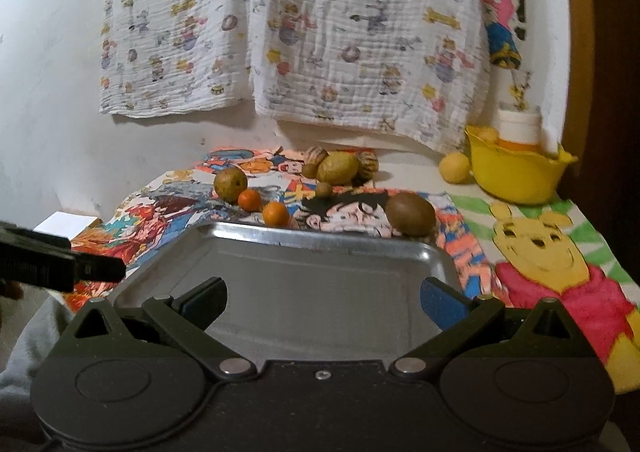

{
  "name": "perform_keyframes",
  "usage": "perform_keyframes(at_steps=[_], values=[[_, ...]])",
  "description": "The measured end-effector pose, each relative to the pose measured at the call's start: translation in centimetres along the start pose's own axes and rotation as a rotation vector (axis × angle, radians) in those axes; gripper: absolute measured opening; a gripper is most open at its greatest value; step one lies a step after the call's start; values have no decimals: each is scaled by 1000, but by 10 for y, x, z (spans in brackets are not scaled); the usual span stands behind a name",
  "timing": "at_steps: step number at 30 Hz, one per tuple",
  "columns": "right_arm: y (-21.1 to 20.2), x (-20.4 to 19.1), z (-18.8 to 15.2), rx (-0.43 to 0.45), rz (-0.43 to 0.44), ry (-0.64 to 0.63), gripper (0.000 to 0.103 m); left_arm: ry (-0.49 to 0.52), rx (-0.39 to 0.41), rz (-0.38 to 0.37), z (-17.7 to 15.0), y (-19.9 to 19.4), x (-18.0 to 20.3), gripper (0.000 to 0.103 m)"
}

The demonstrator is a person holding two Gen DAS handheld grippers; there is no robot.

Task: Organize fruits
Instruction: 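Grasp the large brown oval fruit with the left tool while the right tool grasps a tangerine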

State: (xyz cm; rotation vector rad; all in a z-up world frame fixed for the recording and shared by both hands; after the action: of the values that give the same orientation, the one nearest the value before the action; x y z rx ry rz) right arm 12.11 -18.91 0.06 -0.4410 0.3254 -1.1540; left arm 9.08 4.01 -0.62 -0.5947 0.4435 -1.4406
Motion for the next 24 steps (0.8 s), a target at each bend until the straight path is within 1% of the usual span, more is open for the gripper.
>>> perform_keyframes(at_steps=[4,11,19,24], values=[[21,0,14,-6,29,-35,103,-8,-4,13,23,16,-13,103],[62,-2,38,-44,49,-84,103,-20,-26,36,63,57,-34,103],[109,-16,61,-110,108,-152,103,-39,-81,-11,98,108,-45,103],[139,-29,69,-155,144,-166,103,-53,-102,-43,116,139,-46,103]])
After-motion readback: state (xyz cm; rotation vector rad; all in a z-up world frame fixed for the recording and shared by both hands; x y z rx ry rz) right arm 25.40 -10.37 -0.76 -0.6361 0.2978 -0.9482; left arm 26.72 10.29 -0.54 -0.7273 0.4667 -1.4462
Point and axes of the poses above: each gripper's, at about its wrist camera, not at the fingertips, and y roughly the way its jaws point, x to its right, z to its top, the point moved 5 cm from there along y, roughly the way its jaws point
